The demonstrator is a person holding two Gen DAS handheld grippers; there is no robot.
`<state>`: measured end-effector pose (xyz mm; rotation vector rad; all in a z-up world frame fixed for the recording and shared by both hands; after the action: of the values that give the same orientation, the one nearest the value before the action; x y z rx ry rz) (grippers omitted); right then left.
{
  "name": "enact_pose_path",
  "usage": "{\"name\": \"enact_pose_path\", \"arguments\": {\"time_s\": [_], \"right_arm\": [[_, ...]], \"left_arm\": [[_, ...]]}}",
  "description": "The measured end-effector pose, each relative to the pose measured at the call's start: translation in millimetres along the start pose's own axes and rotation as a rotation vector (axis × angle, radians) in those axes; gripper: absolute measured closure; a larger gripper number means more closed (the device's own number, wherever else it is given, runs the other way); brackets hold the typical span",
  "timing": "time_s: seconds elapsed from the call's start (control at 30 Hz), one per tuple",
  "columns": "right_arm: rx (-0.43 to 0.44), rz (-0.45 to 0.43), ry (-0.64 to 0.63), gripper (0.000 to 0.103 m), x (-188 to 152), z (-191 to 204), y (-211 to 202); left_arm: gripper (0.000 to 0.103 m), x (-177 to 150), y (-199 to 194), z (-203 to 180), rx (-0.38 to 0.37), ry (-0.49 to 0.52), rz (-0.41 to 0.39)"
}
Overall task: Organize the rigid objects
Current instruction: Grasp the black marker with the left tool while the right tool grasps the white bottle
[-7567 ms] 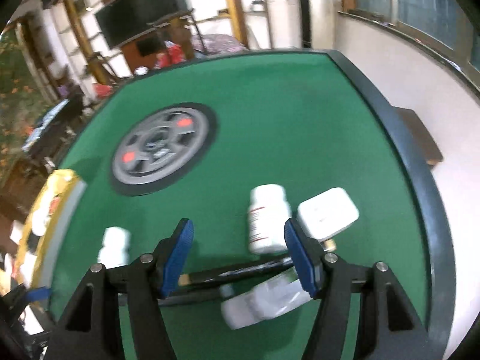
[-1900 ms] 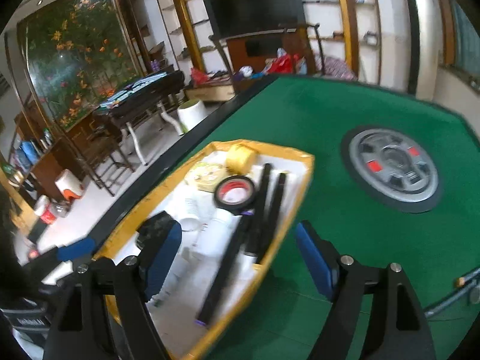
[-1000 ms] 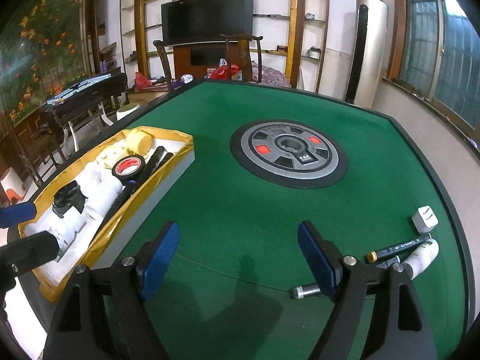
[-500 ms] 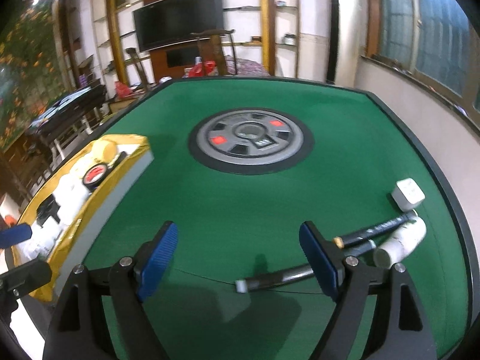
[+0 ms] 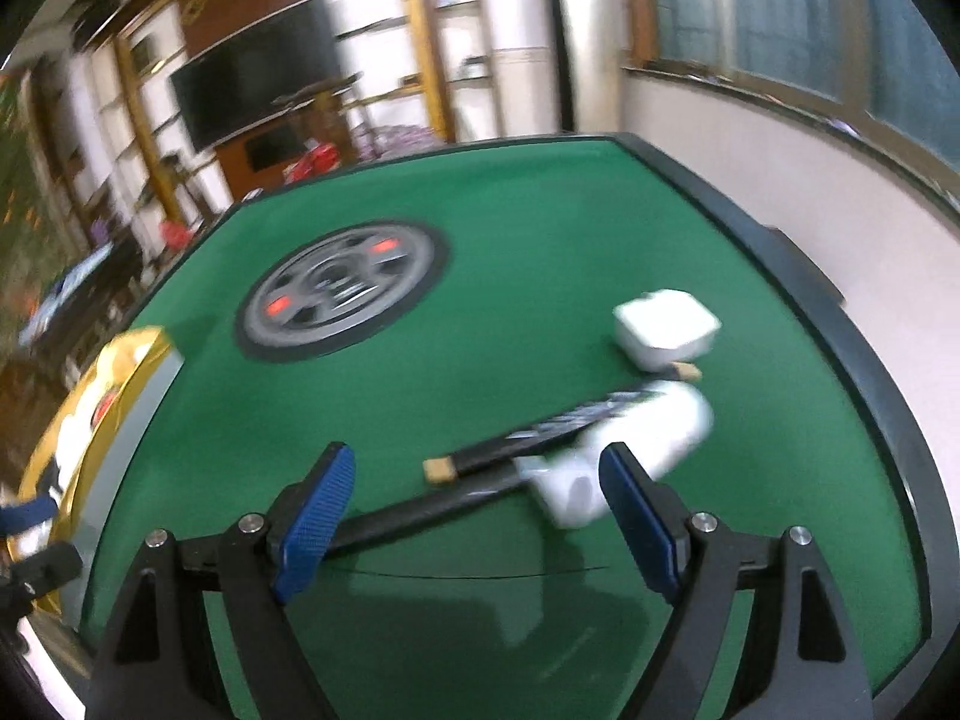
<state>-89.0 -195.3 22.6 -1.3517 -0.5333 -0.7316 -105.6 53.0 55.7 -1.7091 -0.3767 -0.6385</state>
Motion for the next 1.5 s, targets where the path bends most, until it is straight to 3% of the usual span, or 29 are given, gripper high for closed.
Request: {"name": "enact_pose_path", "arguments": {"time_s": [0.17, 0.3, 0.43, 0.7, 0.8, 0.87, 0.9, 0.93, 0.97, 1.17, 1.5], "right_arm": [[-0.036, 0.0, 0.191, 0.02, -1.1, -74.5, -5.8], [-0.015, 0.034, 0.32, 0.02, -9.0, -112.0, -2.5], [0.014, 0.062, 0.368, 0.02, -14.4, -121.7, -0.6], [0.019, 0.065, 0.352, 0.02, -13.6, -117.2, 2.7], [0.015, 0.066, 0.346, 0.02, -13.6, -117.5, 4.4], [0.01, 0.069, 0.342, 0.02, -13.4, -114.6, 6.3], [0.007, 0.071, 0.341, 0.02, -13.4, -114.1, 7.3], [0.006, 0.073, 0.34, 0.02, -12.6, -111.5, 7.7], [0.004, 0.075, 0.339, 0.02, -12.5, -110.1, 8.1], [0.01, 0.092, 0.315, 0.02, -9.8, -96.0, 13.9], [0.0, 0.145, 0.196, 0.02, 10.3, -52.9, 47.0]], "left_arm": [[0.007, 11.4, 31.4, -47.1, -0.022, 0.163, 0.021], [0.007, 12.9, 66.9, -95.5, -0.049, 0.339, 0.047], [0.007, 19.4, 92.1, -127.6, -0.063, 0.443, 0.058], [0.008, 32.1, 116.9, -153.0, -0.066, 0.515, 0.072], [0.027, 31.9, 115.8, -152.7, -0.127, 0.484, 0.086], [0.053, 31.2, 113.1, -153.0, -0.157, 0.458, 0.097], [0.06, 29.9, 111.4, -153.5, -0.164, 0.458, 0.097], [0.075, 28.5, 109.2, -152.7, -0.166, 0.453, 0.097], [0.08, 27.9, 107.8, -150.9, -0.175, 0.444, 0.101], [0.087, 16.9, 90.1, -134.0, -0.225, 0.376, 0.102], [0.087, 14.9, 46.4, -97.2, -0.299, 0.258, 0.038]]}}
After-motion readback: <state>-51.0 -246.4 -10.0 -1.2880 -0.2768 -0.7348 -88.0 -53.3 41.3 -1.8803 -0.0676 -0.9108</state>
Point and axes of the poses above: each gripper's, at about its wrist camera, not at the fingertips, and y roughly the way its jaws point, z to its left, x to its top, the point moved 1 cm from there along y, roughly the way its jaws point
